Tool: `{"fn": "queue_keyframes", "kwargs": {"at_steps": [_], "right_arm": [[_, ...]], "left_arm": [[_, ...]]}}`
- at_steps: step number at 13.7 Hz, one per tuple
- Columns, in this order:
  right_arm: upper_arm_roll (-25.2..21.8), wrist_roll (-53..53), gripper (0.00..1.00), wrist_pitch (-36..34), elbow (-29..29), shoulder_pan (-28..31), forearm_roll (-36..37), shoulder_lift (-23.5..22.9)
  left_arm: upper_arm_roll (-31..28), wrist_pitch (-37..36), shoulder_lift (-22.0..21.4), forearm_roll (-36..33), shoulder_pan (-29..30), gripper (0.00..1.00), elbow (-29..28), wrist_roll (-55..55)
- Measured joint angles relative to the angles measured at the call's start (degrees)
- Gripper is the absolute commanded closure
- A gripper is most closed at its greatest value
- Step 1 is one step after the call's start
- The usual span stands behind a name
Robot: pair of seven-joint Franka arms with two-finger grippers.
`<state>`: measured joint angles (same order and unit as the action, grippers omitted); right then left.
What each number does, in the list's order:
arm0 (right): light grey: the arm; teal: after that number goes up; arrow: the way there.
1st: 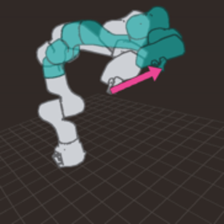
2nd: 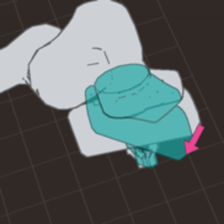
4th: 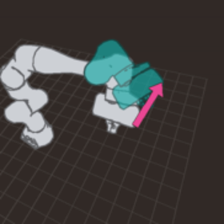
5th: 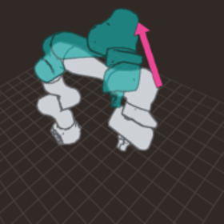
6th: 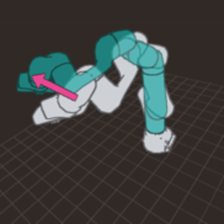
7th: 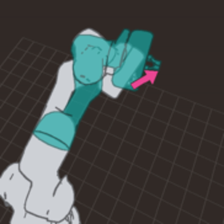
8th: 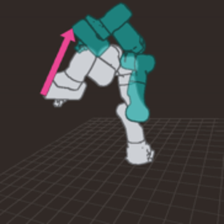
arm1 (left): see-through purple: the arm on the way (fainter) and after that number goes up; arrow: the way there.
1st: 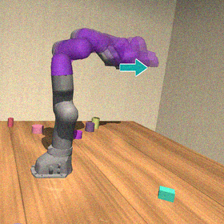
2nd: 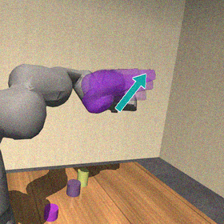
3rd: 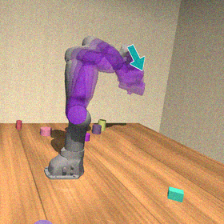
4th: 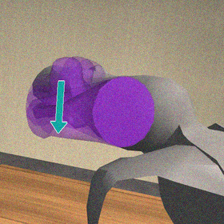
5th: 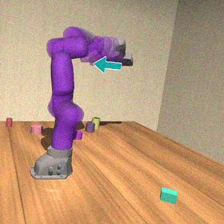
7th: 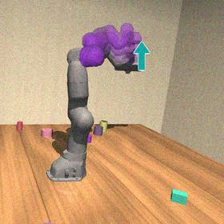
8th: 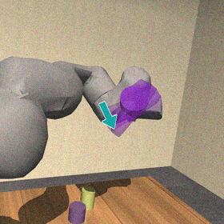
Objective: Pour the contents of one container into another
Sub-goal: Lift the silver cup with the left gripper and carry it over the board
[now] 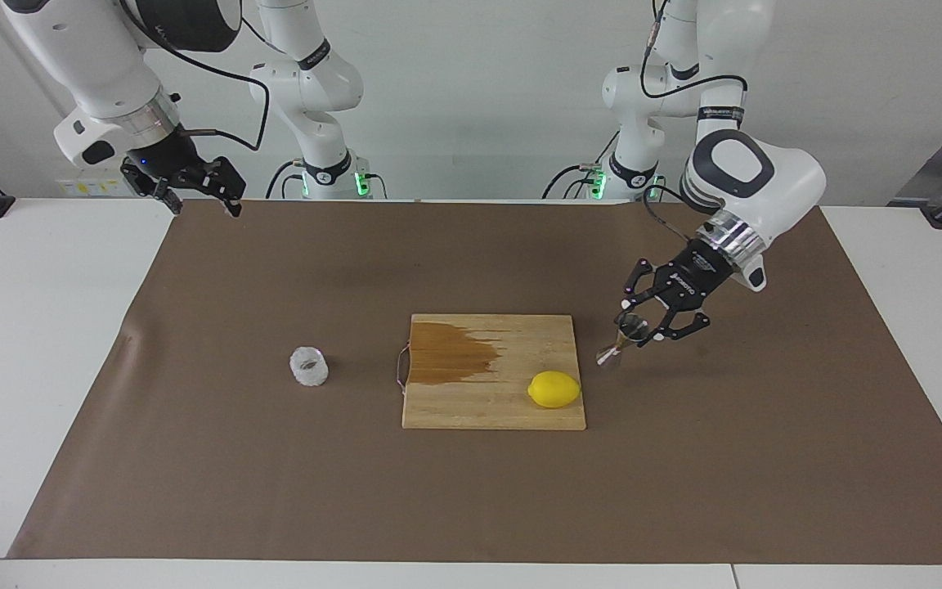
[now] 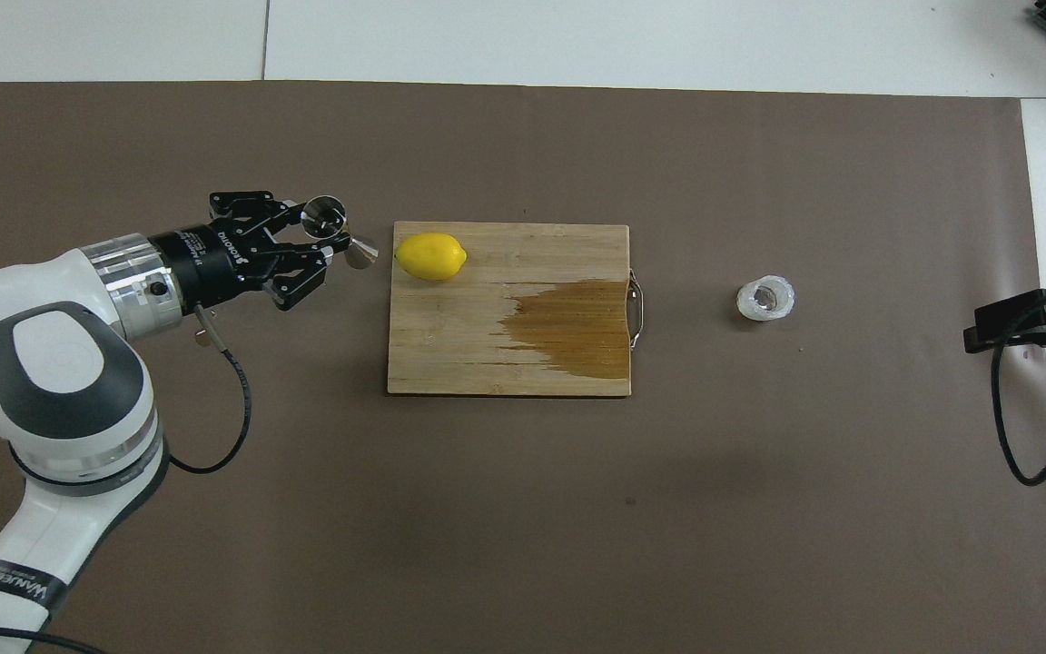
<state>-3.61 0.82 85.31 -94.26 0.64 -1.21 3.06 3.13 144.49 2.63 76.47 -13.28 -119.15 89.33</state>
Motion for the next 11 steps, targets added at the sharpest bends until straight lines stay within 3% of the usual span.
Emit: {"fn": "queue_keyframes", "kwargs": {"at_steps": [5,11], "right_arm": [[0.0,0.0,0.0,0.0,0.0,0.0,0.0,0.0],[0.0,0.0,0.0,0.0,0.0,0.0,0.0,0.0]], "left_arm": [[1.89,23.84,3.86,0.34,-15.34,1.0,1.28,12.08],[13.34,36.76,12.07,1.9,-16.56,1.0,6.4,14.15]]}}
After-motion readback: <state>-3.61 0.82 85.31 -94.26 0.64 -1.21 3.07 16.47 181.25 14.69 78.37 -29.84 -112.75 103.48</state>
